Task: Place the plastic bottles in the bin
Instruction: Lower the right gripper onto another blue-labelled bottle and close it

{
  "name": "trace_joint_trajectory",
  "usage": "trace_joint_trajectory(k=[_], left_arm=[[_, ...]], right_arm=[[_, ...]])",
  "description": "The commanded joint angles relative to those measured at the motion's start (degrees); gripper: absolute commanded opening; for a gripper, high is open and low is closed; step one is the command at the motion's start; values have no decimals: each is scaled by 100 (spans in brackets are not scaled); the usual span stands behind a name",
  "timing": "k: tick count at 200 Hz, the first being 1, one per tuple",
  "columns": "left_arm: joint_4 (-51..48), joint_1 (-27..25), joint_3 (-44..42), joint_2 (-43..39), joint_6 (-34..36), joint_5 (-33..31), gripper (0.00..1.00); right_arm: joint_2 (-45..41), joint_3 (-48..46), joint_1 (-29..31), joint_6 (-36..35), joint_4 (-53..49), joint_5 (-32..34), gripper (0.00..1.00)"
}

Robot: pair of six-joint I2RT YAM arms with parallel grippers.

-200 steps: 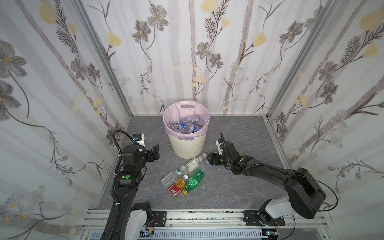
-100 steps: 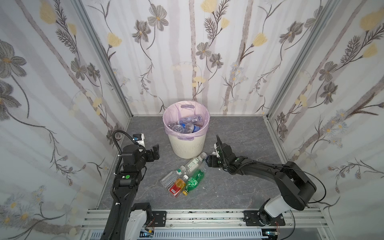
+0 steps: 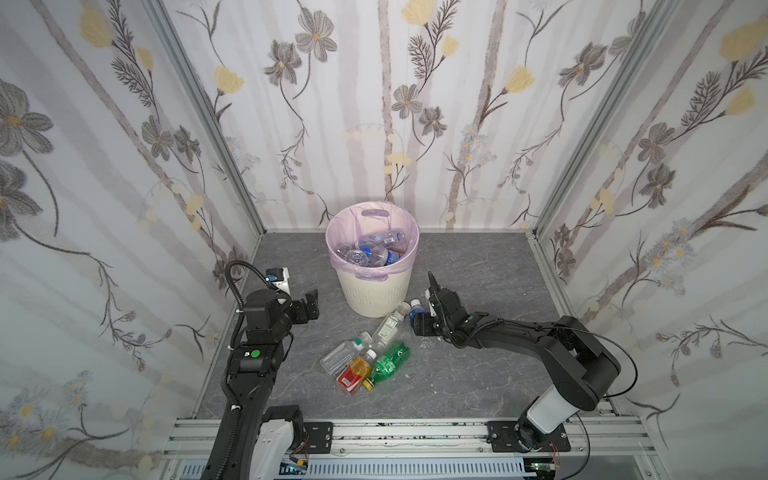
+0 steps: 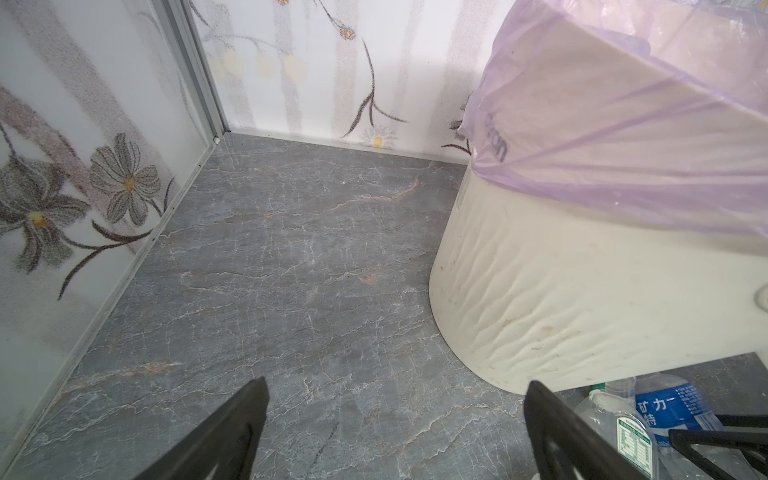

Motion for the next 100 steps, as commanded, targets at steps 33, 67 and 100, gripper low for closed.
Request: trace_joint_trajectory(k=[33, 67, 100], left_arm=[[119, 7, -25, -11, -1, -59, 97], [112, 7, -18, -6, 8, -60, 97], [117, 3, -19, 3, 1, -59, 97]], right_arm=[[1, 43, -24, -355, -234, 327, 76], [78, 87, -67, -569, -388, 540, 73], [83, 87, -94, -734, -428, 621, 63]])
